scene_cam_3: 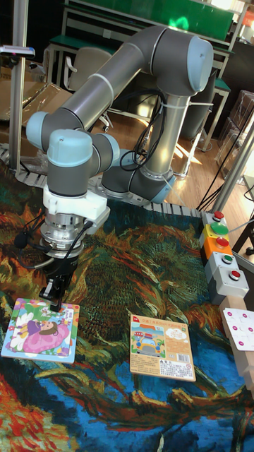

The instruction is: Assemble one piece of a puzzle

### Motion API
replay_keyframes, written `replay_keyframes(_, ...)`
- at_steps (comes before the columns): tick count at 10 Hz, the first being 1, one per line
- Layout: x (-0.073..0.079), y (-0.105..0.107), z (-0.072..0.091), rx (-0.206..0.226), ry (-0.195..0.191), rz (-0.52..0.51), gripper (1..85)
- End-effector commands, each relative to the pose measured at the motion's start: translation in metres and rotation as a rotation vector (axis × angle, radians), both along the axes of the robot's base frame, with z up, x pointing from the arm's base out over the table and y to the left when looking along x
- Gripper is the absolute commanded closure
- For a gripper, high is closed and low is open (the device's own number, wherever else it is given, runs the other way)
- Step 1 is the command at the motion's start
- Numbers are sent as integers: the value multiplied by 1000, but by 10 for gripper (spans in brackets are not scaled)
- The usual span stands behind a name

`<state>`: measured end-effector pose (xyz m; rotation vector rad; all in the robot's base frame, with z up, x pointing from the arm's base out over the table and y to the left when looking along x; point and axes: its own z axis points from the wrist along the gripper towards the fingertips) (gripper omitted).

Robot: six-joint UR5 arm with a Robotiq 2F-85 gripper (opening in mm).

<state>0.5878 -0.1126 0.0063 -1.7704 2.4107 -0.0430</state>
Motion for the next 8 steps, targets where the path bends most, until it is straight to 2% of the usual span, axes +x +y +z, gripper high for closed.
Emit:
replay_keyframes(1, 2, 0, 2, 12, -5, -8, 843)
replay_keyframes(8, 2, 3, 1, 19, 0, -14, 843)
